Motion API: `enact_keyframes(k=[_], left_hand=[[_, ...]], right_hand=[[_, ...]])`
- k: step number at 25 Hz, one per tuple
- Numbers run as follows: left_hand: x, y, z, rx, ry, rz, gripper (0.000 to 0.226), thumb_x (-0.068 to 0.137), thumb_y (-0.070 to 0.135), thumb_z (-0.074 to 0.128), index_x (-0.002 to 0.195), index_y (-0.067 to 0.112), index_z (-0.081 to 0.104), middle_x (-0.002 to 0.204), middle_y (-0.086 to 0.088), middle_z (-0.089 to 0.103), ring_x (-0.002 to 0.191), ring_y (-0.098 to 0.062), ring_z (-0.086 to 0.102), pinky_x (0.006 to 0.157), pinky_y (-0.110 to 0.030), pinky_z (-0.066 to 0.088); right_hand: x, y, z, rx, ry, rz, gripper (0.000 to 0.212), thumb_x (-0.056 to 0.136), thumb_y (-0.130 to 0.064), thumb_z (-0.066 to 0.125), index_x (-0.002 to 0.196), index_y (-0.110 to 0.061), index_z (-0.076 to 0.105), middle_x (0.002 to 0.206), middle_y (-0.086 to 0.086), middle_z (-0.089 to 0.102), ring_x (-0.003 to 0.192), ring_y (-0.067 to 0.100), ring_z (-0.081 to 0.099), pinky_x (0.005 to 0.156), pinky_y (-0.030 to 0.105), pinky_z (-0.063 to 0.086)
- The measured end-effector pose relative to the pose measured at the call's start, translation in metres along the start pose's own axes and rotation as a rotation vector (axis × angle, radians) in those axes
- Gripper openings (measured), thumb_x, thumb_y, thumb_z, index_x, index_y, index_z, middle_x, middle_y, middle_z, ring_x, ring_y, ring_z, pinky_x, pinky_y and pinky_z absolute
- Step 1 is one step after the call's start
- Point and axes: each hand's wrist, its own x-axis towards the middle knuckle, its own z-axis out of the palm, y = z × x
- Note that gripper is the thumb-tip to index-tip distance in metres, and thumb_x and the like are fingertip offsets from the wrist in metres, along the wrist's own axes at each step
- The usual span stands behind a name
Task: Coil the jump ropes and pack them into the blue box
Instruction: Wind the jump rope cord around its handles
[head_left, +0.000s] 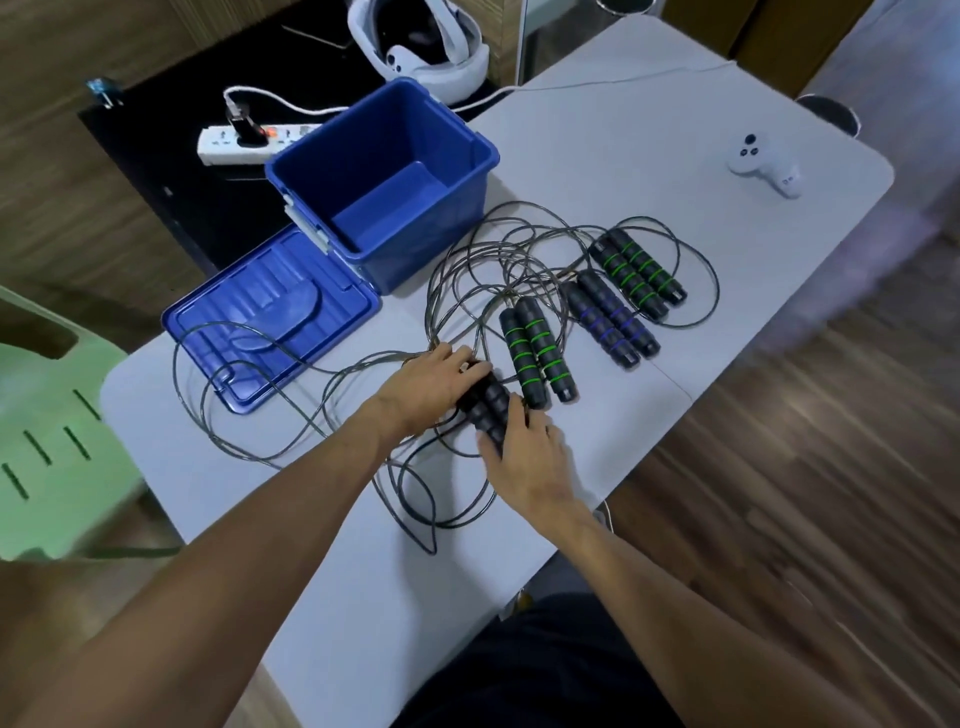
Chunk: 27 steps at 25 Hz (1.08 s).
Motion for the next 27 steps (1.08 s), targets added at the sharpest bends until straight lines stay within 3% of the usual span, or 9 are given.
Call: enact_keyframes(k=[4,7,10,14,16,19,21,24,27], left_hand=[[0.001,0.0,-0.001,-0.099,0.006,-0.023,0.07,0.083,0.003,0.065,0.14,0.022,0.029,0.129,-0.006,0.041,0.114,-0.027,0.042,0.086,-0.038,0.049],[-0.002,0.007,-0.001,-0.174,0.021,-0.012,0.073,0.079,0.001,0.068,0.139,0.022,0.031,0.128,-0.006,0.04,0.114,-0.027,0.042,0.087,-0.043,0.049],[-0.009,0.009,-0.01,-0.223,0.058,-0.045,0.063,0.081,0.01,0.067,0.136,0.021,0.038,0.129,-0.005,0.04,0.117,-0.027,0.042,0.088,-0.039,0.047],[-0.018,0.009,-0.025,-0.017,0.248,-0.053,0.067,0.075,0.029,0.066,0.136,0.017,0.042,0.14,-0.01,0.041,0.125,-0.031,0.039,0.1,-0.039,0.035],[-0.017,0.007,-0.037,-0.024,0.257,-0.098,0.071,0.074,0.035,0.067,0.136,0.015,0.04,0.137,-0.009,0.044,0.122,-0.029,0.042,0.102,-0.039,0.034],[-0.013,-0.004,-0.07,-0.106,0.32,-0.233,0.065,0.075,0.038,0.071,0.128,0.015,0.043,0.123,-0.008,0.046,0.107,-0.027,0.048,0.093,-0.039,0.04],[-0.012,-0.014,-0.099,-0.192,0.405,-0.315,0.056,0.076,0.034,0.071,0.121,0.013,0.044,0.115,-0.009,0.044,0.098,-0.029,0.05,0.076,-0.042,0.046],[-0.007,-0.028,-0.141,-0.183,0.489,-0.481,0.051,0.078,0.04,0.069,0.112,0.012,0.042,0.105,-0.008,0.043,0.087,-0.029,0.051,0.056,-0.04,0.042],[0.004,-0.041,-0.183,-0.108,0.531,-0.674,0.055,0.076,0.044,0.066,0.111,0.01,0.041,0.104,-0.01,0.045,0.086,-0.03,0.054,0.055,-0.04,0.039]], right_hand=[[-0.001,-0.004,0.011,-0.118,-0.014,0.014,0.085,0.088,-0.038,0.063,0.151,-0.01,0.014,0.138,0.017,0.04,0.123,0.035,0.042,0.098,0.043,0.04],[0.005,-0.003,0.014,-0.183,0.025,0.005,0.081,0.089,-0.029,0.063,0.15,-0.008,0.015,0.131,0.017,0.044,0.113,0.032,0.049,0.091,0.04,0.044],[0.008,0.001,0.003,-0.234,0.081,-0.066,0.068,0.089,-0.026,0.062,0.145,-0.01,0.027,0.121,0.014,0.05,0.103,0.031,0.054,0.085,0.04,0.048],[0.018,0.002,-0.031,-0.296,0.159,-0.229,0.064,0.082,-0.021,0.067,0.137,-0.013,0.036,0.115,0.011,0.055,0.1,0.03,0.056,0.082,0.04,0.05],[0.03,-0.005,-0.056,-0.325,0.165,-0.33,0.065,0.08,-0.023,0.068,0.136,-0.017,0.035,0.115,0.009,0.054,0.101,0.029,0.055,0.08,0.041,0.051],[0.057,-0.028,-0.107,-0.378,0.178,-0.511,0.061,0.078,-0.022,0.069,0.131,-0.018,0.039,0.11,0.007,0.056,0.093,0.028,0.056,0.073,0.039,0.048],[0.081,-0.05,-0.144,-0.448,0.24,-0.641,0.055,0.077,-0.025,0.07,0.124,-0.018,0.044,0.104,0.007,0.059,0.089,0.03,0.057,0.069,0.038,0.043],[0.117,-0.086,-0.191,-0.541,0.338,-0.796,0.055,0.076,-0.032,0.071,0.124,-0.019,0.046,0.101,0.007,0.06,0.087,0.032,0.057,0.067,0.038,0.038],[0.15,-0.119,-0.229,-0.589,0.385,-0.954,0.061,0.076,-0.033,0.072,0.129,-0.021,0.043,0.106,0.006,0.058,0.093,0.032,0.055,0.072,0.039,0.036]])
